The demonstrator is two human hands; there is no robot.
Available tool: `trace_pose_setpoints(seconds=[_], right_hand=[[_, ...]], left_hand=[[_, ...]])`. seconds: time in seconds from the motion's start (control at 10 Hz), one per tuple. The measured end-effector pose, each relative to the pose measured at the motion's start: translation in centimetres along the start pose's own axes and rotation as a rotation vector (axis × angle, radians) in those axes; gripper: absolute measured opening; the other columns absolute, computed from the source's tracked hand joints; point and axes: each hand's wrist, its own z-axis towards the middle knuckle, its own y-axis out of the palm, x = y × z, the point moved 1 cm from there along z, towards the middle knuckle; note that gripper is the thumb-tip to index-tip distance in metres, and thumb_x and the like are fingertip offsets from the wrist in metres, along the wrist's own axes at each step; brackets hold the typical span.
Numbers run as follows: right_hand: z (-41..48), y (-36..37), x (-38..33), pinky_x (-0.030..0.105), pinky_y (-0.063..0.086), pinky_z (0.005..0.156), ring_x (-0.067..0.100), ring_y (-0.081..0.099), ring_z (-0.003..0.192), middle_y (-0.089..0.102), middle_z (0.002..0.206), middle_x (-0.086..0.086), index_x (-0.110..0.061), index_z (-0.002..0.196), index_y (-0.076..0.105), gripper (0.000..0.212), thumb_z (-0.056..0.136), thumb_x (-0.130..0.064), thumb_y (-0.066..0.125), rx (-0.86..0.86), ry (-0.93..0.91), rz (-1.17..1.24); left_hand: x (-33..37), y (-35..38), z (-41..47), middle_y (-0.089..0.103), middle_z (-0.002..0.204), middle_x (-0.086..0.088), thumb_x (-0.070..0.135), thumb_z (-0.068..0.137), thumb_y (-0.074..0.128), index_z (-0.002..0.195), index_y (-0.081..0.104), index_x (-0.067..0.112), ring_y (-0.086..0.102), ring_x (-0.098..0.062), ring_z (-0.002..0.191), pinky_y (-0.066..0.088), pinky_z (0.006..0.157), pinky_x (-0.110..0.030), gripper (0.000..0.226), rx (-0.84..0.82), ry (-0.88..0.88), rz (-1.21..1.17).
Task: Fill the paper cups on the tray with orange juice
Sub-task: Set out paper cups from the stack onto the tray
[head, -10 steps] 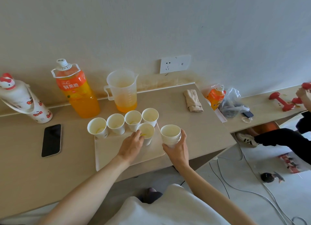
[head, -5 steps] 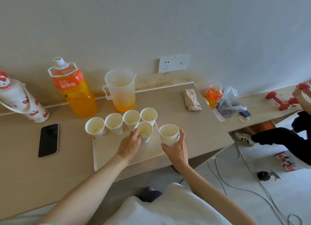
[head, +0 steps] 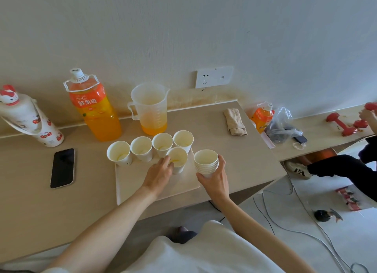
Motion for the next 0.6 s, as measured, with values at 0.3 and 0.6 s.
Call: trace_pose_setpoints(seconds=[0.3,0.6], right_hand=[[0.0,0.45,-0.18,0.042,0.053,0.086,0.015,0.053,0.11,0.046,0.128,-0.01,-0.038,0.136,0.021,0.09,0.07,-0.03,0.08,-0.005,-0.001,-0.009],[-0.01,0.56,-0.43,0.043,0.052,0.088,0.014,0.052,0.108,0.047,0.128,-0.009,-0.041,0.134,0.02,0.088,0.071,-0.029,0.08,-0.003,0.002,-0.02]], left_hand=[[0.42,-0.14,-0.81,0.06,0.085,-0.011,-0.007,0.037,0.088,0.072,0.068,0.004,0.059,-0.026,0.061,0.041,0.032,-0.026,0.042,0.129,0.217,0.136],[0.88,-0.46,-0.12,0.065,0.082,0.028,0.055,0.064,0.073,0.075,0.073,0.04,0.06,0.014,0.073,0.048,0.06,-0.005,0.019,0.284,0.225,0.217]])
